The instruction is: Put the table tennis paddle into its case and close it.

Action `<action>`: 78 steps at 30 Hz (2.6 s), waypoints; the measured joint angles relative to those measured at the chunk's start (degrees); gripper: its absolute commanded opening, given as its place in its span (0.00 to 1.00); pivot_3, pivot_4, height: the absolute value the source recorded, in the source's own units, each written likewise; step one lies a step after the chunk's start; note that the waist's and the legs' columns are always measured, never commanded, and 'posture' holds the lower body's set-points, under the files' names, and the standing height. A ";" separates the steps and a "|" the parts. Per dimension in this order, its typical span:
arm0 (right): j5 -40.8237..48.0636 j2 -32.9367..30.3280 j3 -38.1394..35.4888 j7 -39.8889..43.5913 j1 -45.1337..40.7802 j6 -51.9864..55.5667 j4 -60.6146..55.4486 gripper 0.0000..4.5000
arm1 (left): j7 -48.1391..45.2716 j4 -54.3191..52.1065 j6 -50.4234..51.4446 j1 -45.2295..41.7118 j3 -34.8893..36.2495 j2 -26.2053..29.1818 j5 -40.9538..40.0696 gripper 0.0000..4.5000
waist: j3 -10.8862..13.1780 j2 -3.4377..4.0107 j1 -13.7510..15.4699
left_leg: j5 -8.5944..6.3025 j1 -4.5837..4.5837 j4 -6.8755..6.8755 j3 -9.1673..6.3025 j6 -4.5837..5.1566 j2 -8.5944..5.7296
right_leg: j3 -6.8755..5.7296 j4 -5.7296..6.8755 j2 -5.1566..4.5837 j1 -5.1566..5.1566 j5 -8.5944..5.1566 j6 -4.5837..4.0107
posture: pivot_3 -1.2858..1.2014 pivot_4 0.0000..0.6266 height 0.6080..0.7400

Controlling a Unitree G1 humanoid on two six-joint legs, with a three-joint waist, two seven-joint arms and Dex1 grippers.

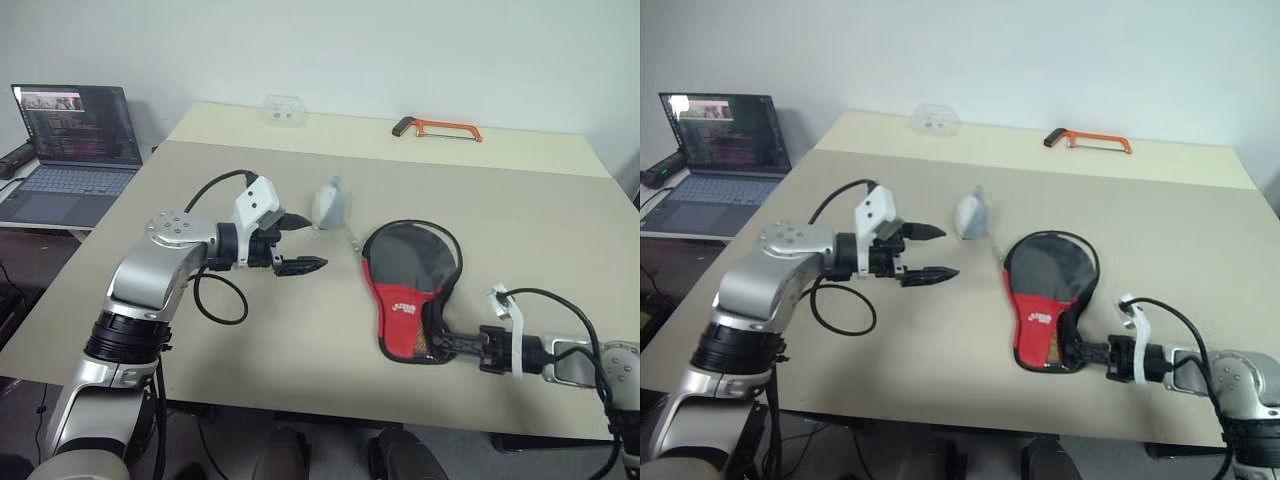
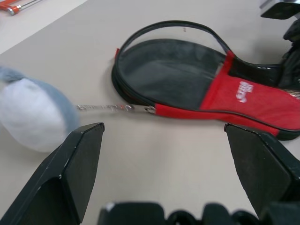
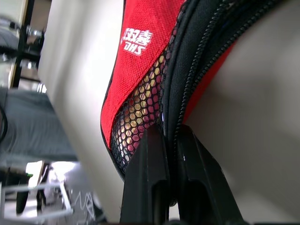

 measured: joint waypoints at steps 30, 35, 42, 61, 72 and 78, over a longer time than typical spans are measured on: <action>-0.38 1.38 3.03 -2.40 10.20 -1.56 -14.52 0.27 | -0.22 0.11 0.01 -0.02 -0.22 -0.17 0.12 1.00 | 0.00 0.00 -0.85 | 0.00 0.17 0.03 -0.06 0.00 0.03 | 0.04 0.13 0.09 0.07 0.01 -0.02 | 0.52 0.24 1.00; -0.71 -1.43 3.74 1.71 10.32 -3.62 -15.42 0.65 | -0.21 0.11 0.01 -0.02 -0.22 -0.17 0.16 1.00 | 0.01 0.01 -0.80 | 0.01 0.27 0.04 -0.04 0.00 0.01 | 0.07 0.14 0.10 0.15 0.03 -0.02 | 0.52 0.24 1.00; -9.51 -18.80 1.46 13.22 14.93 -14.09 -17.53 0.99 | -0.22 0.69 -0.23 -0.21 -0.32 -0.10 0.40 1.00 | 0.09 0.09 -0.38 | 0.01 0.25 0.12 0.04 0.00 -0.10 | 0.11 0.04 -0.01 0.21 0.08 0.08 | 0.52 0.24 1.00; -38.08 10.05 21.65 -8.77 -12.53 -38.02 -11.22 0.99 | 9.71 16.42 -6.35 -8.28 -2.33 -9.60 8.14 1.00 | 0.24 0.18 -0.29 | 0.16 -0.66 0.27 0.17 -0.20 -0.03 | 0.22 0.18 -0.04 -0.79 0.13 0.01 | 0.52 0.24 1.00; -44.41 19.17 22.77 -13.43 -9.65 -39.53 -3.33 0.99 | 13.35 25.07 -6.08 -13.14 -4.01 -16.99 11.06 1.00 | 0.25 0.20 -0.38 | 0.07 -0.39 0.95 0.10 -0.05 -0.06 | 0.19 1.21 0.16 -0.73 0.12 0.01 | 0.52 0.24 1.00; -45.02 20.79 23.30 -13.45 -9.57 -38.84 -3.78 0.99 | 17.30 34.48 -5.59 -16.74 -4.47 -20.45 14.09 1.00 | 0.25 0.20 -0.69 | 0.07 -0.38 0.98 0.09 -0.05 -0.06 | 0.25 1.27 0.21 -0.75 0.12 0.01 | 0.52 0.24 1.00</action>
